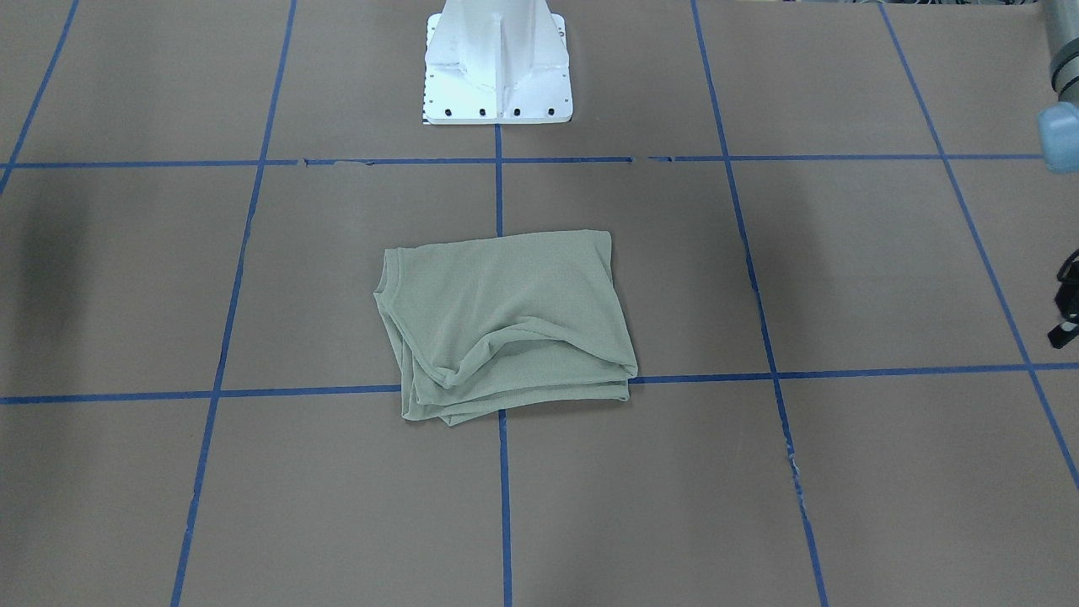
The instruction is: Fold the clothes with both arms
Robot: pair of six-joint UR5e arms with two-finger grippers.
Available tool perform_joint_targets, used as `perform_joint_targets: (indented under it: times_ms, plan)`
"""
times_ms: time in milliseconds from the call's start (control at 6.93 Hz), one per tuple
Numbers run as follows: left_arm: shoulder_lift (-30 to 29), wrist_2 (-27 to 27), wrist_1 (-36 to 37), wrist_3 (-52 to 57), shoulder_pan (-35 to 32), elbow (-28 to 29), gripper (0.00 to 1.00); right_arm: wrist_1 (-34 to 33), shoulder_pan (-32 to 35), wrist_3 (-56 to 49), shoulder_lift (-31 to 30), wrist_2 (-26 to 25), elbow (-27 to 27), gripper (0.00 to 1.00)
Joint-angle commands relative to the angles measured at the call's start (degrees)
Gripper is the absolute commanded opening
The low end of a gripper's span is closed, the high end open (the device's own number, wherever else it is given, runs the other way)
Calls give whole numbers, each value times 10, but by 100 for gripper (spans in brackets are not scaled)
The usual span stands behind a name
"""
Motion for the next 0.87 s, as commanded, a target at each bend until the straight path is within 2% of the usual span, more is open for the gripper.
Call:
perform_joint_targets:
  times_ms: [0,144,289,721]
  plan:
    - [6,-2,96,88,-40,0,55,-31,11,-22,-30,17,32,100]
    - [8,-3,96,87,-40,1,69,-36,9,-42,-34,14,33,100]
    - [25,-5,87,89,-40,-1,100,-36,9,-65,-39,13,36,100]
    - [44,-5,82,82,-39,-14,100,-36,4,-66,-49,10,50,100]
